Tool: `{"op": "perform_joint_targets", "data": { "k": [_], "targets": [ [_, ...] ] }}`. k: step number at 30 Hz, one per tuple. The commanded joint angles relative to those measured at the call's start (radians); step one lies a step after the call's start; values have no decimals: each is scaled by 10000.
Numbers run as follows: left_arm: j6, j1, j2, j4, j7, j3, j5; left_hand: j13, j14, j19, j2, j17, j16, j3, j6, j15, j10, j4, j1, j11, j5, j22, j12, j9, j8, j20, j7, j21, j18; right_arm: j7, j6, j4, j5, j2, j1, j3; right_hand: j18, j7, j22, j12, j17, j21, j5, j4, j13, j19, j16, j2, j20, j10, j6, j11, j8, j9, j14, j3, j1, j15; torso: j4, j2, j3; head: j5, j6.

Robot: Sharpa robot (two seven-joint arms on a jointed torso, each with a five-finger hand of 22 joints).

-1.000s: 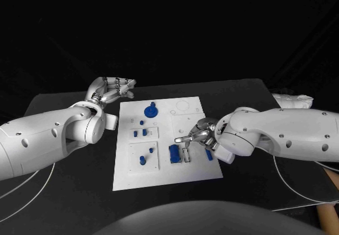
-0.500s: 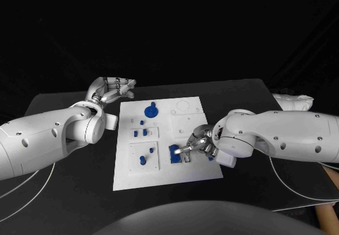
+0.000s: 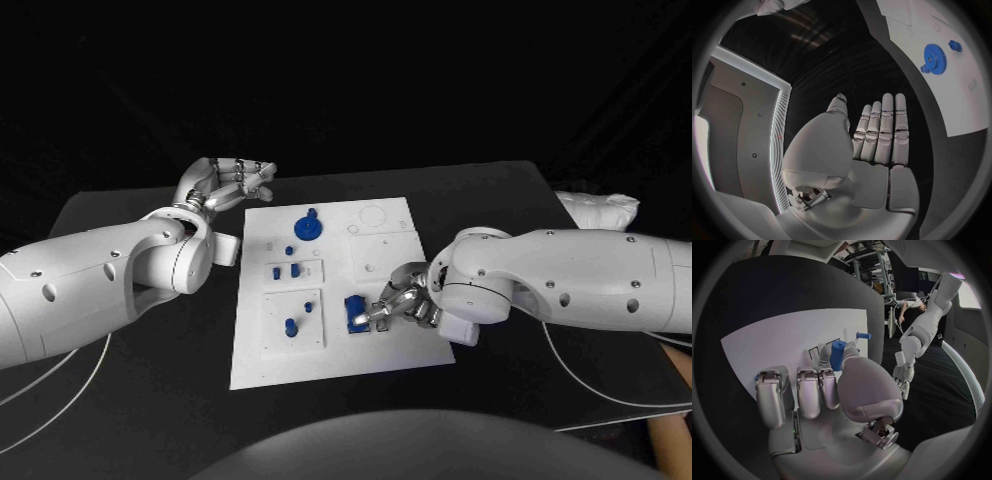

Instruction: Assemble the parts on the task board

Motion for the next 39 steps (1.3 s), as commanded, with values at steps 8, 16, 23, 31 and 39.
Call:
{"op": "perform_joint_targets", "data": {
  "k": [8,16,23,31,39],
  "targets": [
    [134,7,6,31,59,8,-50,6,-48,54,103,-12,-21,-66,-79,-3,-51,-13,-10,8,42,-16,20,15,58,40,-10,-61,110,-122,174,-215,-127,124,-22,-1,-66,-93,2629,28,2634,45,-14,56,2628,1046,41,290,-73,1034,32,-114,41,124,1041,-18,45,-110,0,-4,4,-11,0],
    [147,7,18,25,59,8,-50,6,-48,54,103,-12,-21,-66,-79,-3,-51,-13,-10,8,42,-16,20,15,58,40,-10,-61,110,-185,228,-303,-210,167,-24,-1,-66,-127,2629,28,2634,45,-2,-106,2628,1046,41,423,-108,1034,40,-149,8,263,1041,46,285,-144,-5,-1,8,-6,0],
    [148,7,13,18,56,8,-50,6,-48,54,103,-12,-21,-66,-79,-3,-51,-13,-10,8,42,-16,20,15,58,40,-10,-61,110,-65,-1,-210,-210,109,-25,-1,-66,-135,2629,28,2634,45,-3,-176,2628,1046,41,430,-118,1034,42,-158,-8,309,1041,56,368,-154,-2,1,7,-14,0],
    [174,7,60,-25,46,8,-50,6,-48,54,103,-12,-21,-66,-79,-3,-51,-13,-10,8,42,-16,20,15,58,40,-10,-61,110,644,-1131,452,-263,-603,286,3,-66,0,2629,28,2634,45,192,-264,2628,1046,41,404,-102,1034,-282,-57,-643,126,1041,-39,444,-112,2,-14,-14,-95,0],
    [148,7,82,-43,34,8,-50,7,-53,58,120,-19,-15,-74,-81,-3,-53,-13,13,8,54,-31,24,16,63,42,-10,-73,111,342,-1174,1158,-1923,-1831,660,-5,-66,531,2629,28,2634,45,958,-423,2628,1046,41,291,227,1034,-545,430,-2702,-1428,1041,-169,555,281,-17,-10,-8,-332,0]
  ]
}}
